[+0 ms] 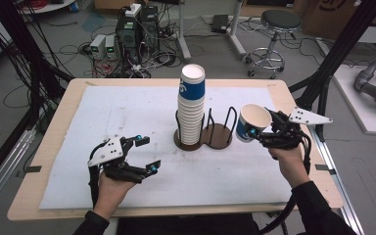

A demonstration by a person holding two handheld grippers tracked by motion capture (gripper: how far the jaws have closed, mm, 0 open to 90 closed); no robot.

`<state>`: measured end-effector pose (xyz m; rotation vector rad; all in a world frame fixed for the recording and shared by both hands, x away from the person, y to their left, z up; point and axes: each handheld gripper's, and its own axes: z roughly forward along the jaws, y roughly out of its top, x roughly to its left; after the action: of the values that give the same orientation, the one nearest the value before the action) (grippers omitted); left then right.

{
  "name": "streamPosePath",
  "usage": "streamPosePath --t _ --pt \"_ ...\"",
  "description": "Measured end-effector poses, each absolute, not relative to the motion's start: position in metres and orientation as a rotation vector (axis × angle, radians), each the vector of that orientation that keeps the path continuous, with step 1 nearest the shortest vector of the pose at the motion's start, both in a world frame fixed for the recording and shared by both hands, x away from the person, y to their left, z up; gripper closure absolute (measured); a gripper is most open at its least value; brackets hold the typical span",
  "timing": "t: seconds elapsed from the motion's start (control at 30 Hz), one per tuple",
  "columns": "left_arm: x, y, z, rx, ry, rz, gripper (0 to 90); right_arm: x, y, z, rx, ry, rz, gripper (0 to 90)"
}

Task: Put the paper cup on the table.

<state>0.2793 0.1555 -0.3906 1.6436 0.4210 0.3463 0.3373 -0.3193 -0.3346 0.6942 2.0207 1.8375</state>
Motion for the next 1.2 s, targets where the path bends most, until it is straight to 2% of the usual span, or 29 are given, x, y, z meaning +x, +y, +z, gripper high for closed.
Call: streamPosePath --t 0.67,1.2 --pt "0.280 0.153 -0.393 1.669 0.423 0.357 15.3 0.366 -0.363 -0.340 0.844 1.897 1.710 22.6" --pt "0.280 0.152 -0.394 1.682 0.422 0.361 15.3 0.381 -0.367 -0.354 0.920 1.892 1.635 22.5"
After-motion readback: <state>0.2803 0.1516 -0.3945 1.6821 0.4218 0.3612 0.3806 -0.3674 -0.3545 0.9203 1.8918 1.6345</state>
